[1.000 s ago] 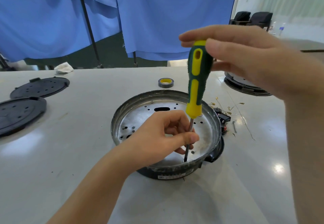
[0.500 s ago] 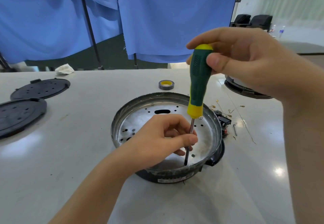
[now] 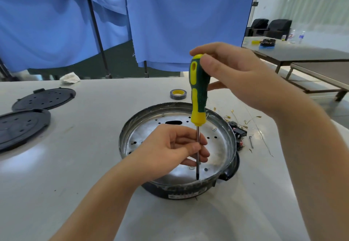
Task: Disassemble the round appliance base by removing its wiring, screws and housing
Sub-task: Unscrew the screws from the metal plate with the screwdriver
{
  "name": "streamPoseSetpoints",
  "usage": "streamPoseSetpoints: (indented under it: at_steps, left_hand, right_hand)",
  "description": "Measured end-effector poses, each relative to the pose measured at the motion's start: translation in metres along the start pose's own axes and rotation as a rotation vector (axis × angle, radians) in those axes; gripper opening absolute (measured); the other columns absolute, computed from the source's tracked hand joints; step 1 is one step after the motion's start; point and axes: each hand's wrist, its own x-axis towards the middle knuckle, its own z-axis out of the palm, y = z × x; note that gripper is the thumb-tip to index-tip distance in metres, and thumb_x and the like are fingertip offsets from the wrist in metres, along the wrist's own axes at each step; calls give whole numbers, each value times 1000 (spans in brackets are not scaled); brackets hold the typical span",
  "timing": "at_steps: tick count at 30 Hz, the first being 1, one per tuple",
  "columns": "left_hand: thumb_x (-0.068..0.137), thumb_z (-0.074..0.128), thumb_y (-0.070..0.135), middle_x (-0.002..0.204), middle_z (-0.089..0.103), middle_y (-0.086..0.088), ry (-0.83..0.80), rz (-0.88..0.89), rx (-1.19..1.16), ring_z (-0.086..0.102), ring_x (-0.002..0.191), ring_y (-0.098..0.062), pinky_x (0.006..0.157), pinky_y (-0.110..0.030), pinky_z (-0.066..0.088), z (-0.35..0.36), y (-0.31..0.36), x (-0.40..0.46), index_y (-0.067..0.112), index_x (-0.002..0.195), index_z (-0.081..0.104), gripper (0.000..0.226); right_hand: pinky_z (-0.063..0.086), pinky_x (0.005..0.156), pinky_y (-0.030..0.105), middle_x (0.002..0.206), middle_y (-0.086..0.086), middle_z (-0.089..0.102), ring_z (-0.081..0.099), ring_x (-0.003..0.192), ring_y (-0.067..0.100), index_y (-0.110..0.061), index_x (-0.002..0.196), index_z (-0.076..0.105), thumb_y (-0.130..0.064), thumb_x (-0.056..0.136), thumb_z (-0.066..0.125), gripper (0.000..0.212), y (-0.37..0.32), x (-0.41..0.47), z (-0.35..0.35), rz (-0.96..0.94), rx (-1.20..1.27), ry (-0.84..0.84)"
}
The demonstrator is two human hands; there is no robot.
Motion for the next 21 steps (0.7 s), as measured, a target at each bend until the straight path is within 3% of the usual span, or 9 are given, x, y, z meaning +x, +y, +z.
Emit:
streamPoseSetpoints:
  at_steps: [2, 4, 9, 16, 21]
  left_hand:
    - [92, 55, -3, 79, 76, -4, 9, 0, -1, 74, 80, -19, 72, -29, 60, 0, 0, 0, 9, 91, 69, 19]
    - [91, 57, -2, 79, 76, -5, 15, 1, -5, 74, 79, -20, 71, -28, 59, 0, 0, 0, 9, 91, 70, 17]
    - [86, 65, -1, 79, 75, -9, 52, 4, -14, 74, 76, -22, 71, -31, 60, 1, 0, 1, 6, 89, 71, 10]
    - [76, 76, 5, 74, 74, -11, 95, 26, 22, 73, 72, -26, 69, -36, 61, 1, 1, 2, 9, 77, 68, 10]
    - [72, 81, 10, 69, 72, -9, 121, 38, 59, 71, 67, -24, 66, -34, 61, 1, 0, 2, 10, 73, 63, 18]
  right_hand:
    - [56, 79, 27, 93, -10, 65, 65, 86, 10, -27, 113, 61, -56, 85, 51, 41, -3, 0, 4, -27, -169, 85]
    - [50, 72, 16, 92, -11, 61, 58, 81, 8, -31, 108, 62, -65, 79, 53, 45, -3, -1, 5, -61, -304, 165]
    - [43, 69, 7, 96, -15, 56, 53, 82, 0, -34, 113, 61, -60, 82, 58, 40, -1, -1, 6, -76, -389, 172]
    - [50, 73, 14, 93, -16, 59, 59, 85, 1, -33, 116, 57, -55, 79, 65, 44, -1, -1, 10, -73, -282, 104]
    - [52, 73, 17, 89, -11, 61, 62, 79, 6, -37, 109, 59, -47, 80, 70, 33, -1, -1, 10, -83, -195, 83]
